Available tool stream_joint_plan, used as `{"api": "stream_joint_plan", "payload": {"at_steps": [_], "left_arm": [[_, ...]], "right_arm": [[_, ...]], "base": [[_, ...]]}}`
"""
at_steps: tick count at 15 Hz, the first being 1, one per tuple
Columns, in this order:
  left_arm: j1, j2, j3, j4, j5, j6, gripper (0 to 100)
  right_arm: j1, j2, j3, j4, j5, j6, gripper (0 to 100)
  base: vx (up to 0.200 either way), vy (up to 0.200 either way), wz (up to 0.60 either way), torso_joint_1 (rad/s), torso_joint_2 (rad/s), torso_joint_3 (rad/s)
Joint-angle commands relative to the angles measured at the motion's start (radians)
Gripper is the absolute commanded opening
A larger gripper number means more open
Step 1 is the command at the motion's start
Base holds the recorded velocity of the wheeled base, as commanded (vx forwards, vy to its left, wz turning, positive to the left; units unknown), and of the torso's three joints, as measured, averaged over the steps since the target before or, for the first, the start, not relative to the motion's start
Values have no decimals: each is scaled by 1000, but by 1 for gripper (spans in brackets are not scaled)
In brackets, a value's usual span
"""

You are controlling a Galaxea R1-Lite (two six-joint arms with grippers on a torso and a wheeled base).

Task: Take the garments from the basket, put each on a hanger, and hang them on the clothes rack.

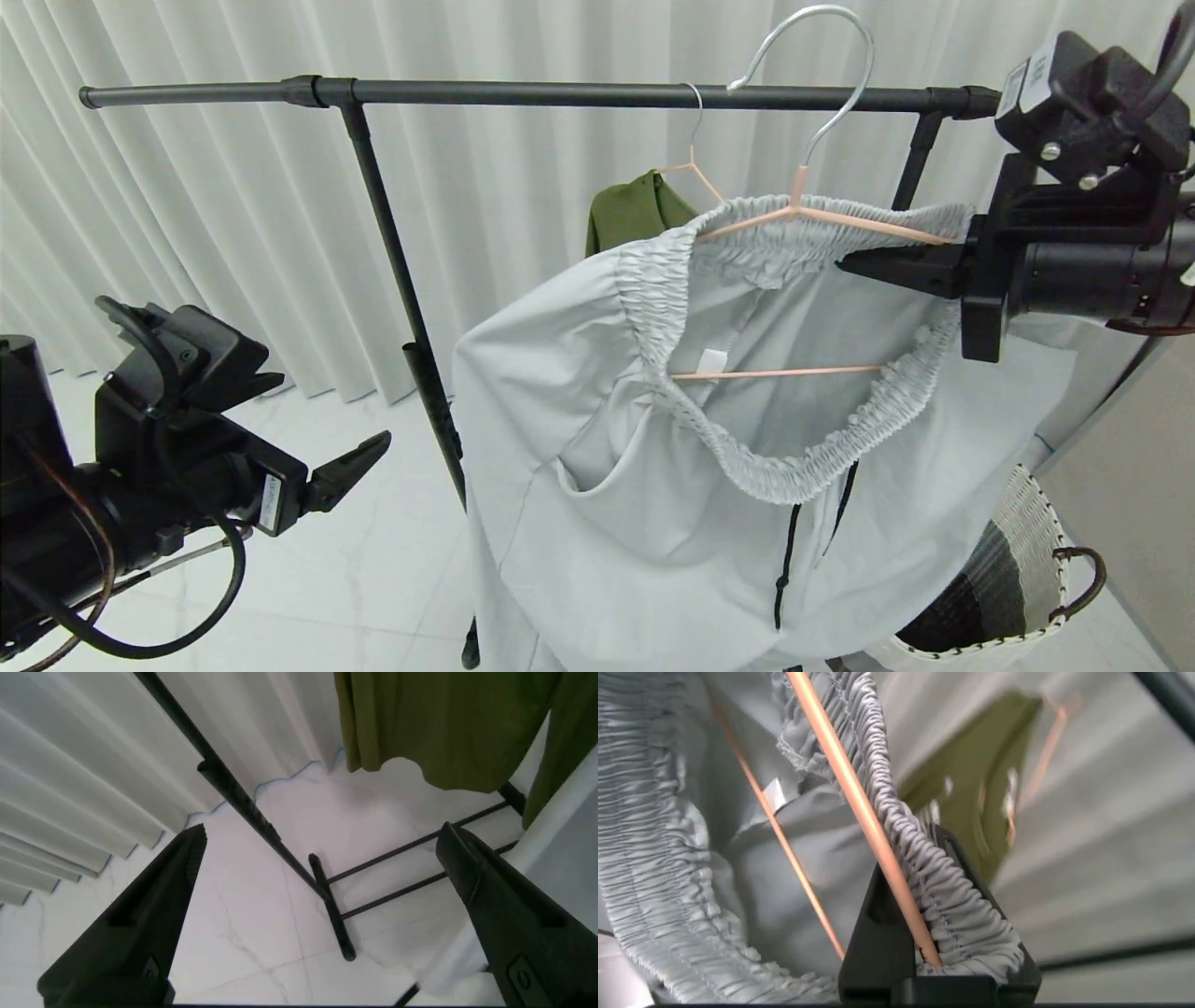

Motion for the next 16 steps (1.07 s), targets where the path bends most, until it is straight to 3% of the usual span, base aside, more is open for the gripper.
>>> {"api": "stream_joint_plan", "payload": {"at_steps": [1,3,9,13,16], "left_arm": [[2,-24,7,-1,1,2,100],[11,-49,18,-1,6,2,100],[34,-62,46,-1,9,3,100],[36,-58,46,-1,13,3,100],[34,-55,46,-1,64,0,100]], "right_arm": [[-23,-2,4,8,-18,0,0],[-66,-31,6,87,-87,8,0],[-215,-238,32,475,-288,161,0],[-387,-292,50,588,-412,199,0],[-480,-278,49,590,-490,205,0]], "base": [[0,0,0,0,0,0],[0,0,0,0,0,0],[0,0,0,0,0,0],[0,0,0,0,0,0],[0,0,0,0,0,0]]}}
